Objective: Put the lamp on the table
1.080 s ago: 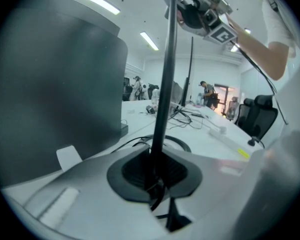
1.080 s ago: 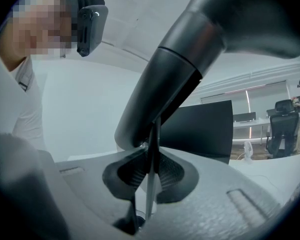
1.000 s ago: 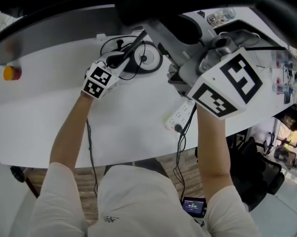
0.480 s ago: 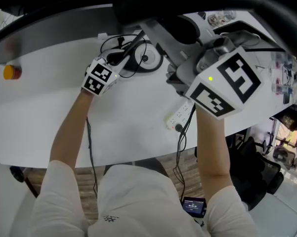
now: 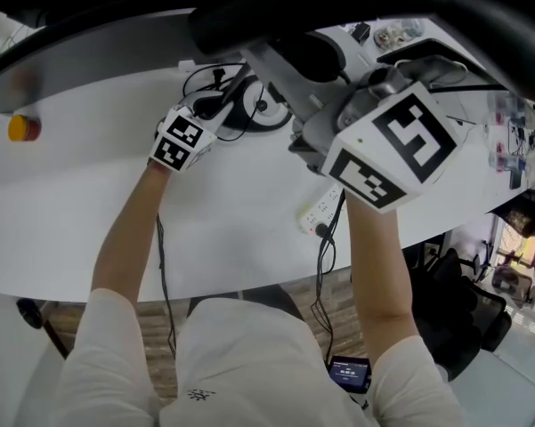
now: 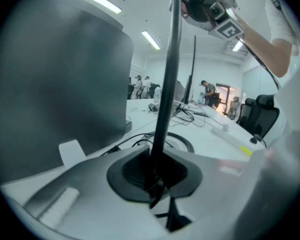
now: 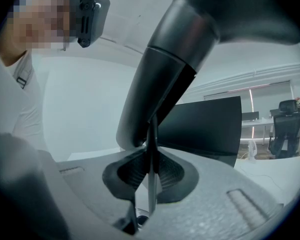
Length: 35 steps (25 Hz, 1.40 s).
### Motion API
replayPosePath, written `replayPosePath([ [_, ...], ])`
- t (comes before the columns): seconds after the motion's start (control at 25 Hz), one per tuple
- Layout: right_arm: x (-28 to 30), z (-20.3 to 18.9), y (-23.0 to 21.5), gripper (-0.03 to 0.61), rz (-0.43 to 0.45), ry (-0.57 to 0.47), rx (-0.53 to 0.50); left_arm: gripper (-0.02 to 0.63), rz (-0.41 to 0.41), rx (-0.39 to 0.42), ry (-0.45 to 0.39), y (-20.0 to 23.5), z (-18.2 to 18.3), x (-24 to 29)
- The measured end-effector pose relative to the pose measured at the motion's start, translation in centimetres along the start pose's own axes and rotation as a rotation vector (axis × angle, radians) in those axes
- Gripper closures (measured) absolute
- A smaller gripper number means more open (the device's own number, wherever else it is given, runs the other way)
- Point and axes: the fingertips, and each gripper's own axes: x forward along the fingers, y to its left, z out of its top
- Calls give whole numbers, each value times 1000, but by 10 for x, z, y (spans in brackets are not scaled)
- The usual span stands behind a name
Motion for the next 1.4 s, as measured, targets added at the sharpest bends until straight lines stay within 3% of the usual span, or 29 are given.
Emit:
replayPosePath([
  [0.52, 2, -1, 0, 541, 24, -21, 25, 570, 43, -53, -4, 2, 2, 0],
  [0.6, 2, -4, 0, 537, 24, -17, 25, 550, 47, -57, -1, 1, 3, -2],
  [0.68, 1, -9, 0, 473, 20, -1, 16, 516, 50, -58, 4, -1, 3, -5],
  [1.08, -25, -10, 1, 472, -2, -26, 44, 422, 145, -95, -14, 0, 15, -37],
  [1.28, -59, -10, 9, 472, -5, -54, 71, 427, 222, -145, -31, -7, 20, -66],
  [1.4, -88, -13, 20, 480, 13, -81, 117, 481, 262, -162, -48, -22, 24, -86],
])
